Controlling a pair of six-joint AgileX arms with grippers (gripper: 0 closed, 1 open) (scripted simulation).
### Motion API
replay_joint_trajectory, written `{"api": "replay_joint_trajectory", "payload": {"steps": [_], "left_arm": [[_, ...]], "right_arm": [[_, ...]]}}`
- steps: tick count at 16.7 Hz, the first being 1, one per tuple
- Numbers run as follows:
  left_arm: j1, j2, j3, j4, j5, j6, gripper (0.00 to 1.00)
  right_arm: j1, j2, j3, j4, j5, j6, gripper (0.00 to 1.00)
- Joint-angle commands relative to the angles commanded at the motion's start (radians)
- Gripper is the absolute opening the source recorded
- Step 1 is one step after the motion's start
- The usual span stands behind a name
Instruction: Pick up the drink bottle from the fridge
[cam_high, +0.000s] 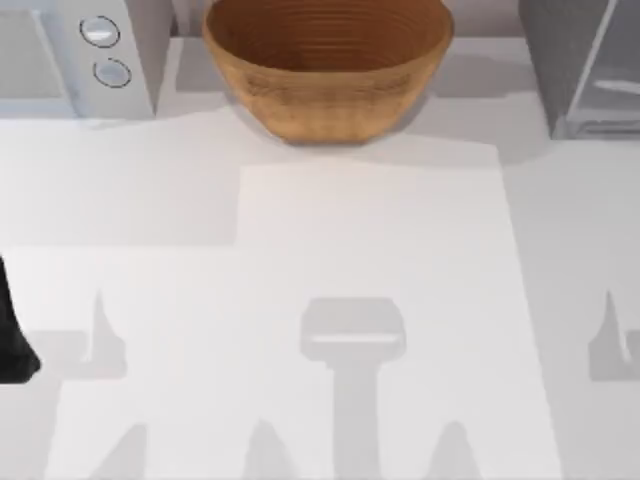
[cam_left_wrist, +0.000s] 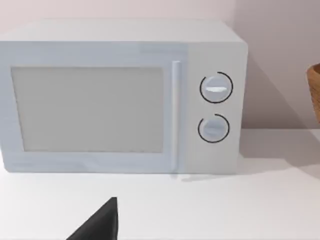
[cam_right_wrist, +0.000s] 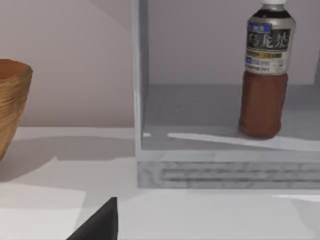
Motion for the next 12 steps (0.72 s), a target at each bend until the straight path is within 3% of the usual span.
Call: {"api": "replay_joint_trajectory", "payload": {"steps": [5, 12], "left_arm": [[0.000, 0.000, 0.000, 0.000, 0.000, 0.000, 1.00], [0.000, 0.000, 0.000, 0.000, 0.000, 0.000, 1.00]], "right_arm": [[-0.020, 0.062, 0.004, 0.061, -0.023, 0.002, 1.00], [-0.163, 0.550, 0.043, 0.490, -0.163, 0.012, 1.00]]}}
